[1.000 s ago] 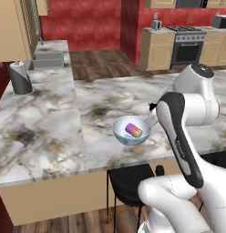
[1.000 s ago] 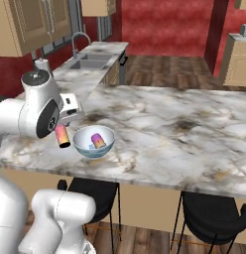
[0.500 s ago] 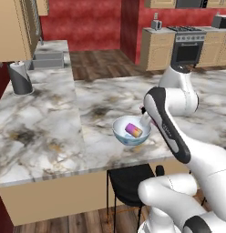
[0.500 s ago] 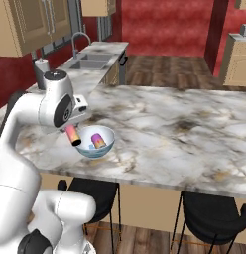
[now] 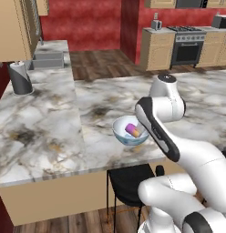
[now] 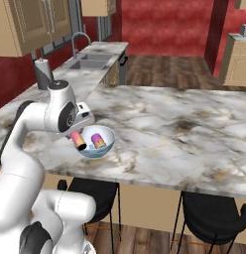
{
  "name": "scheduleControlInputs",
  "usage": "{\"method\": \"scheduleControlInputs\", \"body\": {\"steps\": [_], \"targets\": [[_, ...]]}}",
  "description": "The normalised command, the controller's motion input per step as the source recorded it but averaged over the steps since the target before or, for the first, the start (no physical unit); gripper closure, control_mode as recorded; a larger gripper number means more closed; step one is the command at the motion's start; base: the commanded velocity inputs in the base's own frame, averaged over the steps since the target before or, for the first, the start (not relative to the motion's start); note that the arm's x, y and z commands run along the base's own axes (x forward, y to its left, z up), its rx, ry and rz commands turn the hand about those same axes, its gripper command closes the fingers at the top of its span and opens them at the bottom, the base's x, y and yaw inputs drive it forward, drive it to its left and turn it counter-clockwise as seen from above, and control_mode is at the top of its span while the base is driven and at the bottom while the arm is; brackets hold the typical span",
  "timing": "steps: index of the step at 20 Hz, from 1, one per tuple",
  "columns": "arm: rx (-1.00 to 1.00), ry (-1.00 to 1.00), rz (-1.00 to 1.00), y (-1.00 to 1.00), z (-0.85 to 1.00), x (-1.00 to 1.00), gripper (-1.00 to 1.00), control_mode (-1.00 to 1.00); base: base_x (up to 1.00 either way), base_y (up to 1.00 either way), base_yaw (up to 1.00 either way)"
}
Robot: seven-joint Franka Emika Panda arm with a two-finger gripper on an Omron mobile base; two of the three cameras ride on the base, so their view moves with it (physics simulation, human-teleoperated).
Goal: Open the fridge, grab two sodas, and place both sodas inside the bowl with ice on the dining counter.
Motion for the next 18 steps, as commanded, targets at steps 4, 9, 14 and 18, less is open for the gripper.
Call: {"method": "scheduleControlInputs", "body": {"steps": [4, 9, 14, 18], "targets": [[-0.03, 0.06, 0.07, 0.0, -0.23, 0.43, 1.0, -1.0, 0.0, 0.0, 0.0], [-0.01, 0.04, 0.06, 0.0, -0.21, 0.46, 1.0, -1.0, 0.0, 0.0, 0.0], [-0.02, 0.05, 0.05, 0.06, -0.24, 0.47, 1.0, -1.0, 0.0, 0.0, 0.0], [-0.04, 0.06, 0.04, 0.07, -0.29, 0.43, 1.0, -1.0, 0.0, 0.0, 0.0]]}}
